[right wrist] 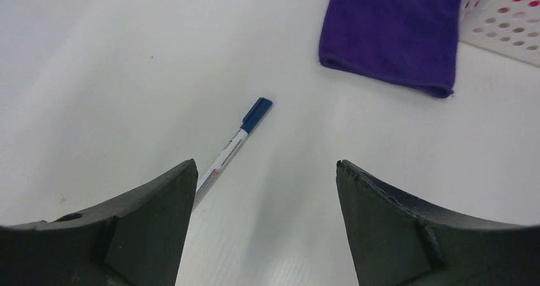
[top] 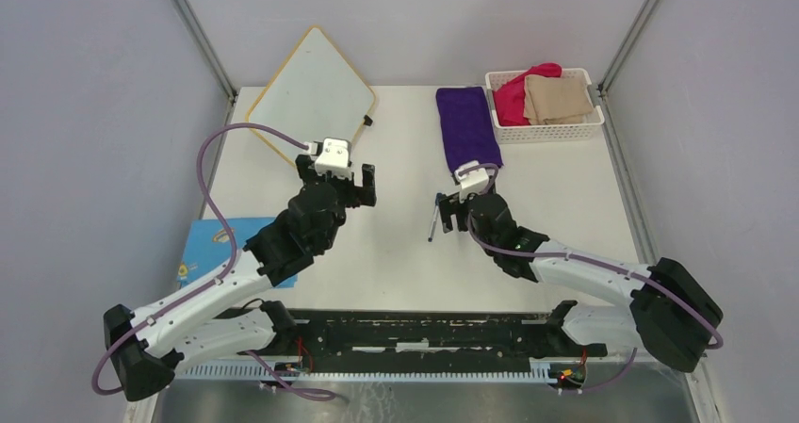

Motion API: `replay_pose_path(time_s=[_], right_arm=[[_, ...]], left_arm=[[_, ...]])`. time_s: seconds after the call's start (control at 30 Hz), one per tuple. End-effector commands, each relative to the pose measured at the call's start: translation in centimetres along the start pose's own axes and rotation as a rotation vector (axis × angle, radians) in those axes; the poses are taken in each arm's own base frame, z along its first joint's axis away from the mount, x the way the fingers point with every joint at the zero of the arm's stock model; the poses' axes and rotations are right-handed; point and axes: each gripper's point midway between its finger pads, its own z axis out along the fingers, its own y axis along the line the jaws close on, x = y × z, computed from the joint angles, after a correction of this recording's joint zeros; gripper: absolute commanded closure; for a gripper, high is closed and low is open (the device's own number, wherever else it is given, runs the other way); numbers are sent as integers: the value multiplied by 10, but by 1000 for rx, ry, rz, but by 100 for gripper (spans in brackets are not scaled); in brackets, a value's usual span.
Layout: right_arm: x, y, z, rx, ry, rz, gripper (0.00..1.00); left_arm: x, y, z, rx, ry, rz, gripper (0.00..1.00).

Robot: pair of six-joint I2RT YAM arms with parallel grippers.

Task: Write a sentence on the whiteboard
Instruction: Move the whiteboard to the center of the board.

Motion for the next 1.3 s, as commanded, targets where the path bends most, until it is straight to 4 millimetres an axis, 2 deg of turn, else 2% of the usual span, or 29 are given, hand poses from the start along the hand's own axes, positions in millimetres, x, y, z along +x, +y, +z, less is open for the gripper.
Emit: replay_pose_path(time_s=[0.0,0.1,0.3,0.47,0.6,0.67,0.73,0.8,0.87,0.93,0.97,1.03,1.13,1.27], right_arm=[[-14,21,13,-64,5,107,16],[-19,38,19,-133,-8,125,18],[-42,66,32,-272,-113,78,21],[-70,96,55,-374,-213,24,18],[-81,109,74,-388,-231,26,17],[-84,104,75,-358,-240,52,17],[-85,91,74,-293,-243,81,17],[-80,75,70,-214,-222,109,17],[-71,58,64,-140,-190,124,16],[-64,43,52,-87,-176,127,16],[-61,35,44,-67,-177,129,16],[-55,21,28,-35,-185,127,15],[-48,1,7,10,-196,121,14],[-46,-17,-16,50,-210,117,14]], left_arm=[[5,8,8,-96,37,11,0],[11,7,12,-120,67,23,0],[15,11,13,-151,80,20,0],[-5,26,3,-205,47,-11,1],[-12,37,-9,-215,26,-45,0],[-8,41,-12,-245,36,-93,0],[0,45,-7,-286,54,-140,0],[12,48,8,-313,97,-203,1],[29,60,26,-372,171,-301,0],[43,75,44,-445,229,-418,0],[49,75,54,-443,264,-444,0],[55,71,69,-431,317,-470,0],[62,53,91,-395,362,-517,0],[81,46,116,-488,407,-604,4]])
